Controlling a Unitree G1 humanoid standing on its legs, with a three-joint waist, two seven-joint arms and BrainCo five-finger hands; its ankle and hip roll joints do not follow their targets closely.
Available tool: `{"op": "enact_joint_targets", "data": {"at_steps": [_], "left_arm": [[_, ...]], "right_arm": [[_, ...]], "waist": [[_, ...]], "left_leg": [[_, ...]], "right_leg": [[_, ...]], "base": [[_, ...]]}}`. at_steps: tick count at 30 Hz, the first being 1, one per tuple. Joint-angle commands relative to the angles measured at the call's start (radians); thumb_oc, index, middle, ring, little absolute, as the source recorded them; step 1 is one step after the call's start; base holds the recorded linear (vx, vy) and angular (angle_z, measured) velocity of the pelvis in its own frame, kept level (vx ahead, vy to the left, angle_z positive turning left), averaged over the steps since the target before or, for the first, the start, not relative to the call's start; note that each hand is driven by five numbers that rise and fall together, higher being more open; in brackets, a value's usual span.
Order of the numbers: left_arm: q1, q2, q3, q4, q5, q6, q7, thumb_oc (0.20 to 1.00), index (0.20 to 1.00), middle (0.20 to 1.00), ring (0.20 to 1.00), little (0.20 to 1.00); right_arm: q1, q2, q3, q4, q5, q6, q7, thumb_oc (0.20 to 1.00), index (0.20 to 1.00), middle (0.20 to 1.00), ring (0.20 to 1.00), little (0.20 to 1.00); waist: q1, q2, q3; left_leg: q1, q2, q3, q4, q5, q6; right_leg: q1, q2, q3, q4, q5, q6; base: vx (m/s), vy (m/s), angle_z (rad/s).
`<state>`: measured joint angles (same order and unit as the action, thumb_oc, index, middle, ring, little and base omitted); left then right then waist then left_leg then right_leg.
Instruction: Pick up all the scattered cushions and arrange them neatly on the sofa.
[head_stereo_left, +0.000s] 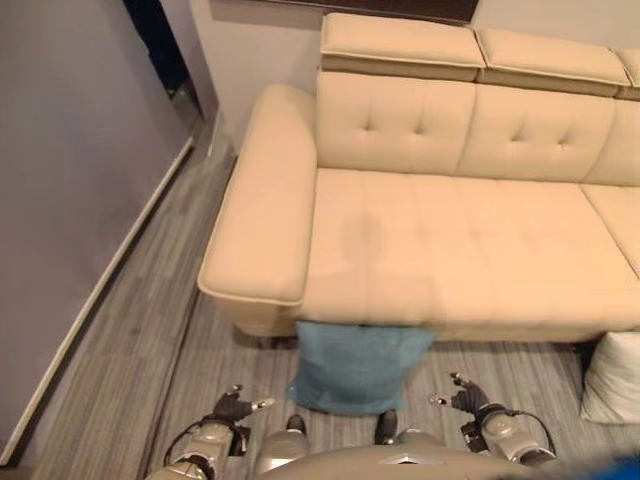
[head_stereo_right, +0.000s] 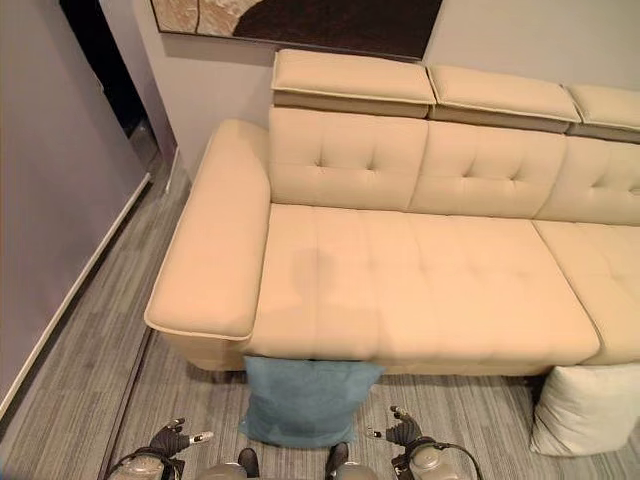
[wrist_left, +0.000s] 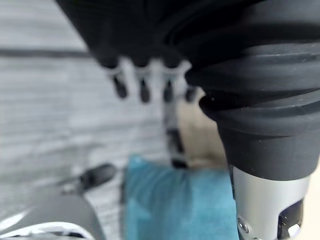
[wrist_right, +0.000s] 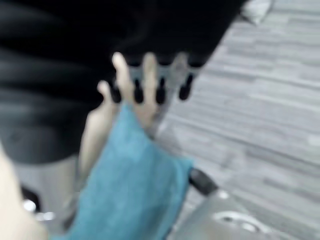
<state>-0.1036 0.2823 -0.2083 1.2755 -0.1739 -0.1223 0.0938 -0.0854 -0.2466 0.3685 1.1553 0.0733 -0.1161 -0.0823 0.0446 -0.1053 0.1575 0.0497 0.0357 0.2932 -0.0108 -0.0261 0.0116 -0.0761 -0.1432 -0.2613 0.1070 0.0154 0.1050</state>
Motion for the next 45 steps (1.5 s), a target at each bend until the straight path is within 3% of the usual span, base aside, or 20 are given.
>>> {"op": "enact_joint_targets", "data": {"at_steps": [1,9,19,21,22,23,24,26,31,32,45], "left_arm": [[-0.022,-0.002,0.006,-0.011,0.009,-0.023,0.026,1.0,1.0,1.0,1.0,1.0],[-0.001,-0.015,0.014,0.003,0.015,-0.023,0.015,1.0,1.0,1.0,1.0,1.0],[-0.033,-0.011,0.018,-0.045,-0.009,-0.039,0.079,1.0,1.0,1.0,1.0,1.0],[-0.079,-0.002,0.016,-0.08,-0.041,-0.056,0.119,1.0,1.0,1.0,1.0,1.0],[-0.141,0.007,-0.001,-0.129,-0.085,-0.081,0.162,1.0,1.0,1.0,1.0,1.0],[-0.142,0.007,-0.001,-0.129,-0.085,-0.081,0.162,1.0,1.0,1.0,1.0,1.0],[-0.187,0.021,-0.028,-0.187,-0.103,-0.105,0.193,1.0,1.0,1.0,1.0,1.0],[-0.215,0.03,-0.044,-0.231,-0.127,-0.116,0.207,1.0,1.0,1.0,1.0,1.0],[-0.29,0.037,-0.047,-0.248,-0.19,-0.146,0.256,1.0,1.0,1.0,1.0,1.0],[-0.331,0.042,-0.056,-0.26,-0.209,-0.15,0.265,1.0,1.0,1.0,1.0,1.0],[-0.558,0.088,-0.079,-0.324,-0.226,-0.138,0.378,1.0,1.0,1.0,1.0,1.0]], "right_arm": [[-0.058,-0.002,0.03,-0.015,-0.005,-0.018,-0.007,1.0,1.0,1.0,1.0,1.0],[-0.036,-0.011,0.021,-0.014,0.004,-0.024,-0.006,1.0,1.0,1.0,1.0,1.0],[-0.032,-0.023,0.006,-0.029,0.016,-0.037,-0.047,1.0,1.0,1.0,1.0,1.0],[-0.068,-0.03,0.003,-0.058,0.023,-0.046,-0.082,1.0,1.0,1.0,1.0,1.0],[-0.121,-0.041,0.0,-0.091,0.038,-0.056,-0.122,1.0,1.0,1.0,1.0,1.0],[-0.122,-0.041,0.0,-0.09,0.038,-0.056,-0.122,1.0,1.0,1.0,1.0,1.0],[-0.158,-0.052,0.001,-0.12,0.053,-0.065,-0.148,1.0,1.0,1.0,1.0,1.0],[-0.178,-0.068,-0.002,-0.155,0.056,-0.069,-0.173,1.0,1.0,1.0,1.0,1.0],[-0.238,-0.077,-0.011,-0.196,0.079,-0.082,-0.236,1.0,1.0,1.0,1.0,1.0],[-0.276,-0.087,-0.015,-0.214,0.097,-0.09,-0.263,1.0,1.0,1.0,1.0,1.0],[-0.454,-0.166,-0.062,-0.284,0.084,-0.089,-0.42,1.0,1.0,1.0,1.0,1.0]], "waist": [[0.022,0.023,0.054],[0.018,0.017,0.017],[0.005,0.034,0.058],[0.006,0.038,0.118],[0.005,0.045,0.186],[0.005,0.045,0.184],[-0.001,0.049,0.221],[-0.01,0.05,0.232],[-0.022,0.038,0.237],[-0.029,0.036,0.246],[-0.071,0.05,0.265]], "left_leg": [[-0.034,-0.019,-0.058,0.035,-0.003,-0.017],[-0.013,-0.011,-0.053,-0.001,0.019,-0.043],[-0.007,-0.01,-0.072,-0.015,0.025,-0.049],[-0.072,-0.004,-0.076,0.03,0.026,-0.048],[-0.184,0.004,-0.086,0.119,0.026,-0.047],[-0.187,0.004,-0.086,0.121,0.025,-0.047],[-0.296,0.008,-0.101,0.199,0.023,-0.043],[-0.371,0.012,-0.116,0.264,-0.007,-0.051],[-0.54,0.037,-0.107,0.365,-0.02,-0.054],[-0.622,0.049,-0.11,0.42,-0.028,-0.053],[-1.043,0.101,-0.107,0.667,-0.074,-0.044]], "right_leg": [[0.041,-0.074,-0.055,0.069,-0.01,0.076],[0.105,-0.041,-0.084,-0.037,-0.014,0.065],[0.1,-0.043,-0.104,-0.018,-0.037,0.055],[0.026,-0.059,-0.093,0.038,-0.038,0.05],[-0.082,-0.078,-0.081,0.122,-0.038,0.039],[-0.085,-0.078,-0.08,0.124,-0.039,0.039],[-0.183,-0.091,-0.072,0.187,-0.043,0.029],[-0.256,-0.106,-0.059,0.258,-0.078,0.033],[-0.423,-0.124,-0.042,0.349,-0.088,0.023],[-0.505,-0.127,-0.026,0.397,-0.099,0.014],[-0.94,-0.14,0.052,0.622,-0.149,-0.016]], "base": [[-0.03,-0.079,-0.22],[0.04,-0.071,-0.02],[-0.02,-0.029,0.11],[-0.36,-0.008,0.02],[-0.4,0.0,0.04],[-0.49,-0.002,0.09],[-0.2,-0.003,0.1],[-0.14,-0.001,0.14],[-0.12,-0.015,0.07],[-0.08,-0.002,-0.03],[-0.07,0.017,-0.1]]}}
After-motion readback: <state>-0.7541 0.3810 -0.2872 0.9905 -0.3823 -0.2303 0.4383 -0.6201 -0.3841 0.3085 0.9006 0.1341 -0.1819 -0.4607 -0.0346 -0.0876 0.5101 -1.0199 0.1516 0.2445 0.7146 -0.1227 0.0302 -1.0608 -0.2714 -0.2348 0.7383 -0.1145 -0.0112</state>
